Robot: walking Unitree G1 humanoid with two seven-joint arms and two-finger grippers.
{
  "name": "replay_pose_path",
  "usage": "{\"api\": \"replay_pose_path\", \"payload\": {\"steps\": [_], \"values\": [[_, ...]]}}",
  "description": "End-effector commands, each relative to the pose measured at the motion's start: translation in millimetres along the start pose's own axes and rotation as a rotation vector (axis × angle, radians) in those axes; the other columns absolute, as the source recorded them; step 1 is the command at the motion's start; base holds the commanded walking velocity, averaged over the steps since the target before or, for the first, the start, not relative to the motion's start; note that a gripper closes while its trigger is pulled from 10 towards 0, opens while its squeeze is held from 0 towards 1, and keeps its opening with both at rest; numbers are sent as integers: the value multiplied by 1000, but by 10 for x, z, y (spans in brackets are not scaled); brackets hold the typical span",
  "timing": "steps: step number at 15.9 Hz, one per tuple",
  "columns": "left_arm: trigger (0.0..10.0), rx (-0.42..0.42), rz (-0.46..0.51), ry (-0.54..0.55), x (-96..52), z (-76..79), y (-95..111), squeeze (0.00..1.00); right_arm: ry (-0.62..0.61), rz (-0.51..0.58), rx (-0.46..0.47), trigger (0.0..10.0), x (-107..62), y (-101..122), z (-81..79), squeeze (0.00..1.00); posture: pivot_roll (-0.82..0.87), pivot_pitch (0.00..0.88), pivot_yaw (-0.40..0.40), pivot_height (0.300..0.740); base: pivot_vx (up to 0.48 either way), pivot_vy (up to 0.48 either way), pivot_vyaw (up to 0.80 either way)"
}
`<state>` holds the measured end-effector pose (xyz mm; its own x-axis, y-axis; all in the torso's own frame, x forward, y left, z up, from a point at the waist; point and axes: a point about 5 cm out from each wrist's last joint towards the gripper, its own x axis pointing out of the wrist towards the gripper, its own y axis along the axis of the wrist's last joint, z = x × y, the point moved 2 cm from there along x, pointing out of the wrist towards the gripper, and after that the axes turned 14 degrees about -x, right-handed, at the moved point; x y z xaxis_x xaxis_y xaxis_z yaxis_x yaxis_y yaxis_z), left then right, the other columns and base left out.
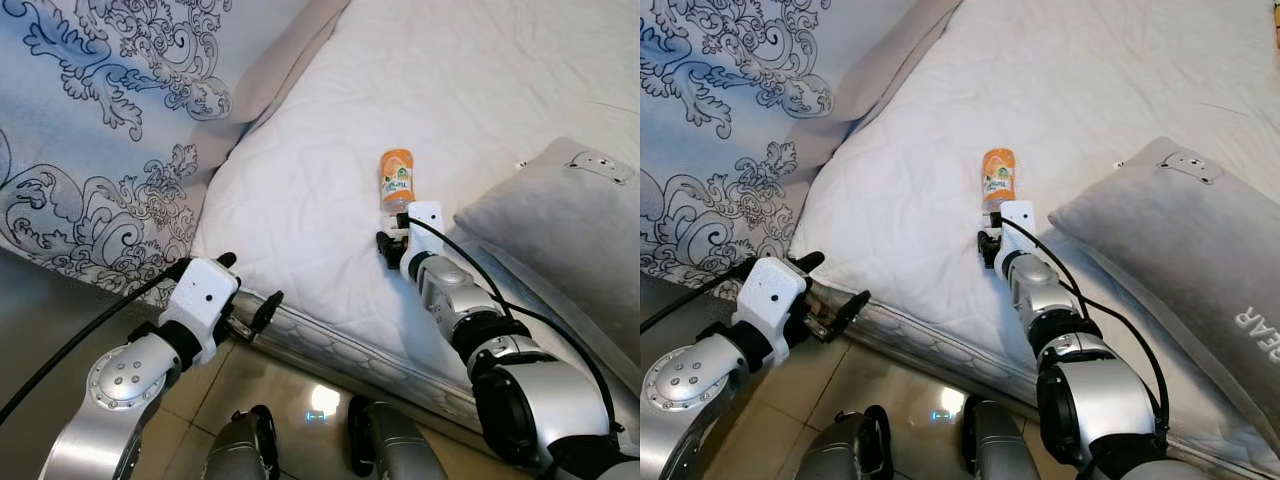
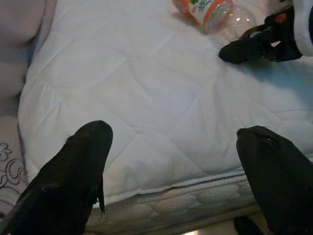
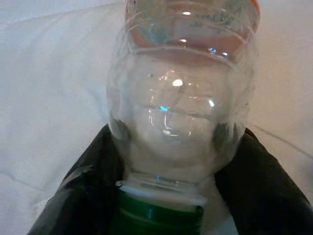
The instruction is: Clean up the room
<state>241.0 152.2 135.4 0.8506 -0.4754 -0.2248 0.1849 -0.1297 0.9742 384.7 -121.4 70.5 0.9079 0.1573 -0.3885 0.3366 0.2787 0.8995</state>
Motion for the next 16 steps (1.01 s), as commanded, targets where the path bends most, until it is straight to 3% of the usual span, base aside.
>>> {"api": "replay_pose_path", "payload": {"steps": [1, 8, 10, 12, 13, 14, 16], "values": [[10000, -12, -21, -33, -7, 48, -54, 639, 19, -34, 4, 0, -21, -144, -82, 0, -43, 228, 3, 740, 0, 0, 0], [10000, 12, -52, -81, 25, 80, -152, 639, 11, 37, -8, 0, -32, -78, -81, 0, -70, 151, 3, 740, 0, 0, 0], [10000, -9, -47, -62, 31, 93, -172, 643, 10, 116, 89, 0, -65, -1, -39, 0, -74, 127, 3, 740, 0, 0, 0], [10000, -6, -40, -27, 24, 80, -185, 655, 68, 222, 110, 392, -168, 88, -53, 0, -73, 111, 5, 740, 0, 0, 0], [10000, 7, -14, 15, 21, 48, -164, 659, 144, 293, 124, 3686, -307, 136, -74, 0, -71, 102, 6, 740, 0, 0, 0], [10000, 11, 27, 50, 23, 28, -131, 655, 203, 334, 53, 10000, -451, 139, -93, 0, -67, 92, 8, 740, 0, 0, 0], [10000, -13, 89, 115, 24, 27, -93, 671, 301, 338, -6, 10000, -654, 59, -97, 0, -70, 84, 11, 740, 0, 0, 400]]}}
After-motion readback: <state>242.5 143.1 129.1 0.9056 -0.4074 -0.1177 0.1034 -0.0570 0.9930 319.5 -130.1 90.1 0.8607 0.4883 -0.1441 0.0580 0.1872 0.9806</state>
